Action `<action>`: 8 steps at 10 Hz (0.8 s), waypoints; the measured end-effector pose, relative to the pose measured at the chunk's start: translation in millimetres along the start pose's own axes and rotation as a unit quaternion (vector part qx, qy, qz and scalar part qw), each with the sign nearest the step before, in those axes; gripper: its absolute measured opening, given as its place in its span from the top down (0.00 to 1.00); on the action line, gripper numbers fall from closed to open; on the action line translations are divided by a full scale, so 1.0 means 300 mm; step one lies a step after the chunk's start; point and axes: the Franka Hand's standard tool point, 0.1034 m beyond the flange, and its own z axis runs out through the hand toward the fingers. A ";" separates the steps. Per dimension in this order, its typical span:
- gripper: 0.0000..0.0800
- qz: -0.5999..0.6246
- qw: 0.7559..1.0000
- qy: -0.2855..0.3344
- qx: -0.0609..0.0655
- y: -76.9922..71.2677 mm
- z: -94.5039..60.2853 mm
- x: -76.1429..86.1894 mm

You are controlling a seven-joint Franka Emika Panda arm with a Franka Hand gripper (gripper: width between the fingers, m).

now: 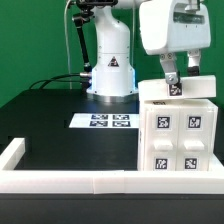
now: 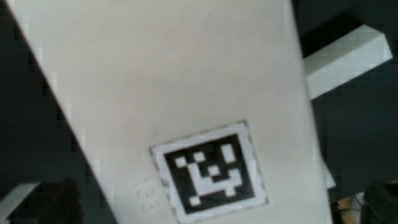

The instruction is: Assemble cabinet

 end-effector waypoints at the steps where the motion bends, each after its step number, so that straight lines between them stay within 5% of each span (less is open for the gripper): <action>1: 0.00 -0.023 1.000 -0.005 -0.002 0.001 0.012 -0.005; 3: 0.00 -0.024 1.000 -0.009 0.001 -0.004 0.028 -0.011; 4: 0.16 -0.024 1.000 -0.010 0.002 -0.006 0.033 -0.013; 5: 0.16 -0.024 1.000 -0.010 0.002 -0.005 0.033 -0.013; 6: 0.30 -0.024 1.000 -0.010 0.002 -0.005 0.033 -0.014; 8: 0.30 -0.003 1.000 -0.010 0.002 -0.005 0.033 -0.014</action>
Offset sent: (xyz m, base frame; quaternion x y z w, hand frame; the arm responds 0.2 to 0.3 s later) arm 0.0042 0.0034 -0.0047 0.0136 -0.0041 0.0027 0.9999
